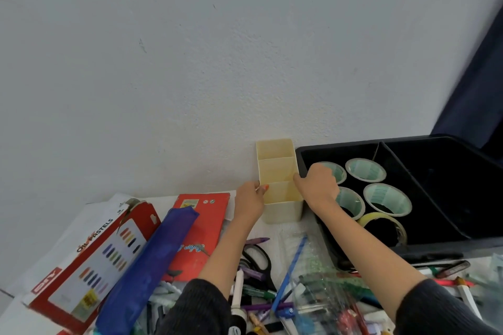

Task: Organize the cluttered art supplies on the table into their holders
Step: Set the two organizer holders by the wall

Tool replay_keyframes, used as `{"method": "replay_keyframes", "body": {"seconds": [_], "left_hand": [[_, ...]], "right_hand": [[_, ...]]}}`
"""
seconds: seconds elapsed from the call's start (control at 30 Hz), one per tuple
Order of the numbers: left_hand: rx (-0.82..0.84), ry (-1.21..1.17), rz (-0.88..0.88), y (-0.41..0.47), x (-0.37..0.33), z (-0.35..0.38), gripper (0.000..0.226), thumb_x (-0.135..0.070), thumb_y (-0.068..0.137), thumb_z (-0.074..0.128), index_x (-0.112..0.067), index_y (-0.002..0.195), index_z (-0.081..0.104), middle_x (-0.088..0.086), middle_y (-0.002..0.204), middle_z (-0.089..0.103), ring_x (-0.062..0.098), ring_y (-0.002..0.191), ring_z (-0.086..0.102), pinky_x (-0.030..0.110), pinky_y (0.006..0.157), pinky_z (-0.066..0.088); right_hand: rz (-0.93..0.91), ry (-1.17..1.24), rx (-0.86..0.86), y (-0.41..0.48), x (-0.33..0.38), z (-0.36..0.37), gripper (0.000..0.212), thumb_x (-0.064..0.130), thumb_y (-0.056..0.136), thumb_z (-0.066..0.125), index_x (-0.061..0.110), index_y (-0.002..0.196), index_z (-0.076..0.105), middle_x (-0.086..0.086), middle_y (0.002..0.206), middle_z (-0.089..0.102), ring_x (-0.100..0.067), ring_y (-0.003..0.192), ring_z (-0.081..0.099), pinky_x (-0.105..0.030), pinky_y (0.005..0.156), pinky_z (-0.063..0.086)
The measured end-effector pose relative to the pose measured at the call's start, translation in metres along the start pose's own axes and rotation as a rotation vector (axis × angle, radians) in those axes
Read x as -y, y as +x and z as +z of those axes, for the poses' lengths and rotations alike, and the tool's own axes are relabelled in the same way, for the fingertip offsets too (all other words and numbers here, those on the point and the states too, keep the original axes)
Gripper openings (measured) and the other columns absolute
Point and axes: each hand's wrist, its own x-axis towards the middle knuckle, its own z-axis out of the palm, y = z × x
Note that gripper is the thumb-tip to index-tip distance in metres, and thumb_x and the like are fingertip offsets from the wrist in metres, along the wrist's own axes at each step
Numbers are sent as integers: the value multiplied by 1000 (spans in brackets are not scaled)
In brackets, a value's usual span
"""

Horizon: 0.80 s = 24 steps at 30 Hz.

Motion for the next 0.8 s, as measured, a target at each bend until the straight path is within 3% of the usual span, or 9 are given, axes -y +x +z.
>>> {"method": "replay_keyframes", "body": {"seconds": [0.1,0.17,0.3,0.4,0.47,0.6,0.7,0.8], "left_hand": [[-24,28,-17,-16,-4,-1,51,-27,99,44,-3,142,31,14,140,44,29,127,44,37,104,37],[-98,3,-2,-25,-3,-3,56,-28,98,44,-9,146,22,14,146,38,27,132,39,37,107,33],[-233,-39,29,-43,-5,-25,42,-20,96,47,-11,136,39,12,119,58,24,112,53,29,91,40],[-332,-115,49,-66,-2,-55,32,-12,94,47,-12,127,48,-1,92,59,15,90,59,22,76,49],[-395,-125,52,-79,2,-73,27,-10,94,46,-14,119,54,-9,85,57,6,78,56,14,65,46],[-544,-51,74,-105,17,-112,23,-7,92,47,-17,110,57,-5,96,62,4,85,56,10,69,42],[-667,-6,53,-120,30,-140,23,-3,89,49,-14,105,62,-3,100,64,12,93,59,22,82,46],[-804,89,56,-136,40,-166,24,-2,87,49,-13,103,64,-3,103,64,15,98,59,29,90,45]], "right_hand": [[-47,11,1,-9,3,-2,49,37,89,60,6,122,43,-15,118,54,-31,109,53,-37,76,44],[-123,-80,-75,-19,11,-3,55,37,89,58,8,131,36,-14,126,46,-30,117,44,-39,90,39],[-284,18,-55,-41,36,0,46,33,91,54,13,130,43,-12,125,46,-28,115,44,-40,91,37],[-431,80,-37,-64,56,11,35,28,92,53,16,124,50,-9,119,51,-26,111,48,-38,90,40],[-483,242,52,-78,68,18,28,19,89,56,13,117,56,-9,114,53,-24,105,52,-37,88,44],[-586,379,214,-108,95,39,20,7,85,56,12,104,62,-7,104,55,-21,90,59,-35,82,49],[-674,459,267,-131,116,54,19,4,84,56,13,98,65,-5,100,58,-16,84,59,-34,82,50],[-800,489,300,-148,135,65,22,5,87,54,12,105,65,-3,104,59,-15,92,56,-32,87,47]]}}
